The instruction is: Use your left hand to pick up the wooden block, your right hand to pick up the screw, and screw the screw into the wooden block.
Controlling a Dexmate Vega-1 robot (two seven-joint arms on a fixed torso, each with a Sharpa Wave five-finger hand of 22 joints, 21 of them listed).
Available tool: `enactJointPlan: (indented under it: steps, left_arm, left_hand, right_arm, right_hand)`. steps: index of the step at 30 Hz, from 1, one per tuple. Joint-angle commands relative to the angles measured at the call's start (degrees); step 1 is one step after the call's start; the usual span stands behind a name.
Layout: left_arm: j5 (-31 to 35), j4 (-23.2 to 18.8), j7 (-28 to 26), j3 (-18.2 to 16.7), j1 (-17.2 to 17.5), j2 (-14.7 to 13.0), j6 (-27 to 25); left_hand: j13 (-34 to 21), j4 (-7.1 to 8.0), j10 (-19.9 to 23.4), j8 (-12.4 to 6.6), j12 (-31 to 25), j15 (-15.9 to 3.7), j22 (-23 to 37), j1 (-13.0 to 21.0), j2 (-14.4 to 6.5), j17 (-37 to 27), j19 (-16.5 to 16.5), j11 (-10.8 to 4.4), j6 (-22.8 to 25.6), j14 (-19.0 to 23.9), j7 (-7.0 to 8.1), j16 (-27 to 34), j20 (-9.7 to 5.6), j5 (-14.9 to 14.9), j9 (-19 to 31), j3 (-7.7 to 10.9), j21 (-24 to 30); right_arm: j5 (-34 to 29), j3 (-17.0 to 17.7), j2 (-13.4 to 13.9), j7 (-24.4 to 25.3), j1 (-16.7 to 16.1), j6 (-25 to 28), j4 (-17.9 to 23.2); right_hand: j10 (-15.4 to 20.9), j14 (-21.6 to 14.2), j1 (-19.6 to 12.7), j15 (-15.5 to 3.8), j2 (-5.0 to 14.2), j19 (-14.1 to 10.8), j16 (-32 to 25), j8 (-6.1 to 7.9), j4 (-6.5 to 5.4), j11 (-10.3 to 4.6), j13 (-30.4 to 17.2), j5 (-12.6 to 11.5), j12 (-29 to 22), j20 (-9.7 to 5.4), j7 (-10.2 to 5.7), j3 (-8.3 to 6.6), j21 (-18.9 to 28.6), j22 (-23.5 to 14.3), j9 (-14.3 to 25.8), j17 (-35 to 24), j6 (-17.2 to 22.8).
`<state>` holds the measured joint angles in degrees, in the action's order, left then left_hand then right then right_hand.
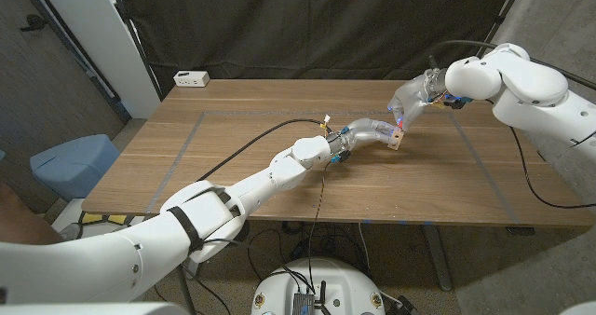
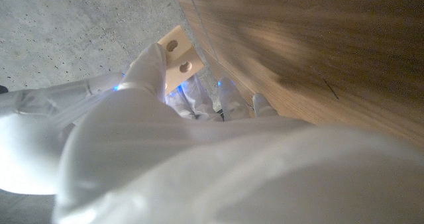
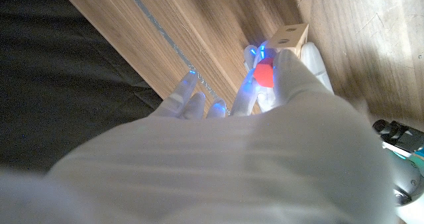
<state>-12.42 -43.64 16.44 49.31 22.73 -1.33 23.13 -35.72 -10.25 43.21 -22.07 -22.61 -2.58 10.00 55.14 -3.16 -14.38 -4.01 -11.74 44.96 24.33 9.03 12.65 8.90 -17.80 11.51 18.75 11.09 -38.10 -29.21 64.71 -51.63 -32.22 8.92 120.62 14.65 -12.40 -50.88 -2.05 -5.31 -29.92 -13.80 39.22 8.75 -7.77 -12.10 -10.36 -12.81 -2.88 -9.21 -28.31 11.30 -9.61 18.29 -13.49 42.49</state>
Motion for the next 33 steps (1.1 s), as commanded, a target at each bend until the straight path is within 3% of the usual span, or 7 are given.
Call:
enactJointPlan:
  steps: [1,33]
  left_arm:
    - [-0.09,0.21,0.19,0.02,-0.11,0.12,-0.15]
    - [-0.22,1.41,0.96,0.1,-0.73,0.62,-0.03]
  left_hand:
    - [-0.17,1.84,0.42,-0.42,-0.7,-3.54,0.32,-2.67,-2.6,-0.11,-0.19,-0.14,2.75,0.58,-0.84,-0.24,0.09,-0.34,0.95,2.47,0.39]
    - [-0.12,1.72,0.34,-0.32,-0.72,-3.51,0.32,-2.91,-2.69,-0.1,-0.19,-0.08,2.86,0.67,-0.84,-0.21,0.15,-0.43,0.93,2.79,0.39]
  right_arm:
    - [0.4,0.17,0.02,0.4,-0.67,1.95,0.79]
    - [-0.53,0.18,0.89,2.43,-2.11,5.09,1.87]
  right_hand:
    - [0.72,-0.66,0.3,-7.0,0.22,-0.61,-0.38,0.45,-0.26,0.15,-0.12,0.07,-0.21,-5.33,0.33,-0.12,0.42,-0.06,0.23,-0.11,0.12]
    - [3.41,-2.88,4.21,-7.26,0.54,-2.65,-1.09,0.77,-1.61,1.17,-0.08,0.09,-0.52,-4.98,2.47,1.35,0.42,-0.08,-1.29,-0.58,2.07]
